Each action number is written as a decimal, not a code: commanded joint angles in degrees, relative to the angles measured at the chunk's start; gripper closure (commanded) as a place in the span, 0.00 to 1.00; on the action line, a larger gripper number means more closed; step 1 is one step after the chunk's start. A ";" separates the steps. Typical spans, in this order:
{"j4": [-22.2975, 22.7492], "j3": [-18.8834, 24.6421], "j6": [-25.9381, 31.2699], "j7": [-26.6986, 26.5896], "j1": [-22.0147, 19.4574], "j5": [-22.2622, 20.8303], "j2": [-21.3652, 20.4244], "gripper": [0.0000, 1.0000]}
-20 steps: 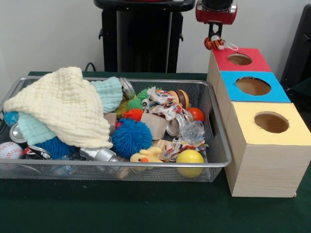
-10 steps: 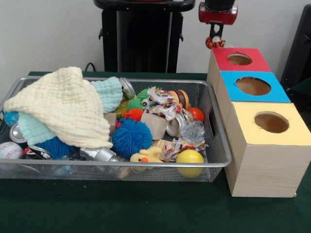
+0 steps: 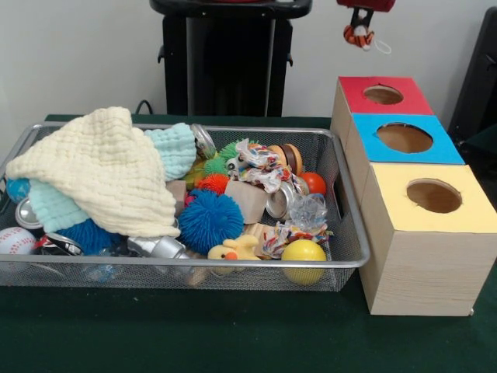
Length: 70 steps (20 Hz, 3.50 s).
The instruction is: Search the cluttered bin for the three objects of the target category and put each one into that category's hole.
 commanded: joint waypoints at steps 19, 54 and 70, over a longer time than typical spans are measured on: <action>-15.72 -3.18 1.18 13.69 -2.10 -4.81 1.45 1.00; -17.31 -2.60 -3.55 16.14 0.06 -4.09 3.52 1.00; -16.77 -0.18 -10.63 16.14 0.47 -1.85 6.05 1.00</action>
